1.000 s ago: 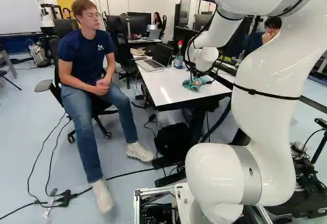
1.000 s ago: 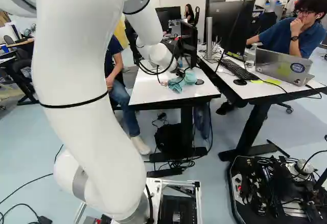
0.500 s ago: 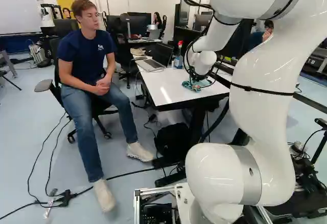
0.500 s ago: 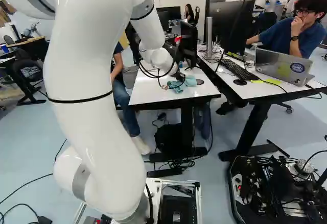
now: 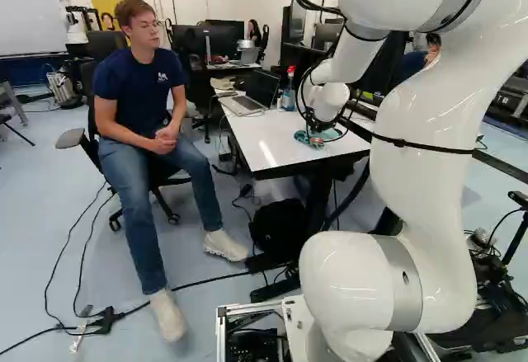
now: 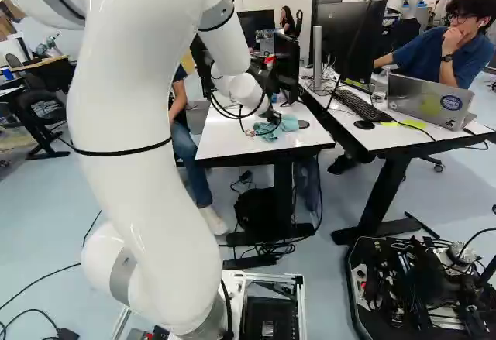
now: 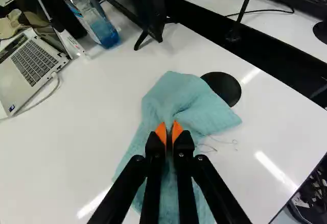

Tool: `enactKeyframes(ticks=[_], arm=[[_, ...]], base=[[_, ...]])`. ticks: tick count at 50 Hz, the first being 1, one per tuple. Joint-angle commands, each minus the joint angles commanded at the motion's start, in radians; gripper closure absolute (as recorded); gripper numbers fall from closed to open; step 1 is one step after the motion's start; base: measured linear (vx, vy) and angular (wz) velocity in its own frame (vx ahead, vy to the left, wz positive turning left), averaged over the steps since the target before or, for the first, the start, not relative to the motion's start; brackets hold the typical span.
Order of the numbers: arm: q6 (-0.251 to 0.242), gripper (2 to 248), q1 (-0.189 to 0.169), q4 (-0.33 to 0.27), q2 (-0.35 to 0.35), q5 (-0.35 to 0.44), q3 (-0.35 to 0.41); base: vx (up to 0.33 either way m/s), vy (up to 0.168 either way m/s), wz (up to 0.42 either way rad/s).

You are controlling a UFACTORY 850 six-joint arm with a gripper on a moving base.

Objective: Clean the table with the green towel

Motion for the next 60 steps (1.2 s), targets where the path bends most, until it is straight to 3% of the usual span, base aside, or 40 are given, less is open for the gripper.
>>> enactKeyframes(ticks=[60], arm=[[0.000, 217, -0.002, 0.000, -0.001, -0.052, -0.001]], base=[[0.000, 0.000, 0.000]])
